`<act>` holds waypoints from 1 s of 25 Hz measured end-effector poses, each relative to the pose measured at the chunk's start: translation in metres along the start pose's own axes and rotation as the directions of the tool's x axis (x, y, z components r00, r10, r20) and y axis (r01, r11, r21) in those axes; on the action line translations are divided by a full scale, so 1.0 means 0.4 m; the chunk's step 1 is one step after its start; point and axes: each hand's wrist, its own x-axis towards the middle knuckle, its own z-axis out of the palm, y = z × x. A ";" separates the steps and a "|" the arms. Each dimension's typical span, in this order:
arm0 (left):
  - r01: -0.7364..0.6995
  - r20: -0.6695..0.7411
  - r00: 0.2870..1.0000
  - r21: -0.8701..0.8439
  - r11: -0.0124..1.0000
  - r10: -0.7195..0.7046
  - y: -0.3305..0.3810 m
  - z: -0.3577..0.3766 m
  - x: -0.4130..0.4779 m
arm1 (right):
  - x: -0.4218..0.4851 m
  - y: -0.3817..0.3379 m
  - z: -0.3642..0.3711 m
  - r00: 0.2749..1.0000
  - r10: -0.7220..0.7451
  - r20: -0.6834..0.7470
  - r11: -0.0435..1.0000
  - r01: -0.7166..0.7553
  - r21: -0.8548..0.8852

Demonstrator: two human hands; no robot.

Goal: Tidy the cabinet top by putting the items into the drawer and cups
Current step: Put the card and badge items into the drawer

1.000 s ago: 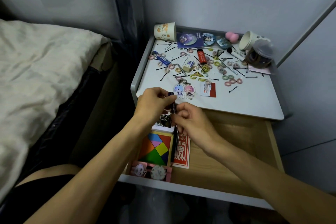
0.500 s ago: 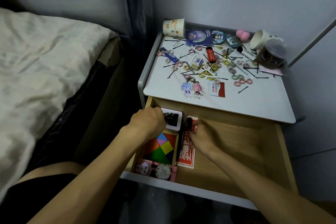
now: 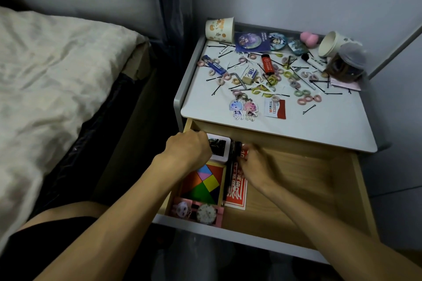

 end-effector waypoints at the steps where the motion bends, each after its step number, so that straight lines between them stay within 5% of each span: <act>1: 0.004 -0.001 1.000 0.018 1.000 -0.004 0.000 -0.001 0.000 | 0.000 0.000 -0.001 1.000 0.001 0.002 1.000 -0.001 0.005; 10: -0.085 -0.118 0.991 -0.249 0.965 0.056 0.000 -0.081 -0.012 | -0.075 -0.070 -0.116 0.993 -0.068 0.093 0.997 0.063 0.050; 14: -0.174 -0.150 0.982 -0.506 0.845 0.113 0.021 -0.118 -0.034 | -0.127 -0.155 -0.242 0.966 -0.217 0.143 0.976 0.209 0.064; 19: -0.185 -0.167 0.982 -0.803 0.566 0.084 0.076 -0.214 -0.043 | -0.078 -0.212 -0.415 0.956 -0.289 0.060 0.957 0.286 0.045; 25: -0.135 -0.162 0.987 -0.851 0.507 -0.010 0.165 -0.286 0.150 | 0.158 -0.188 -0.556 0.960 -0.274 -0.058 0.949 0.260 -0.180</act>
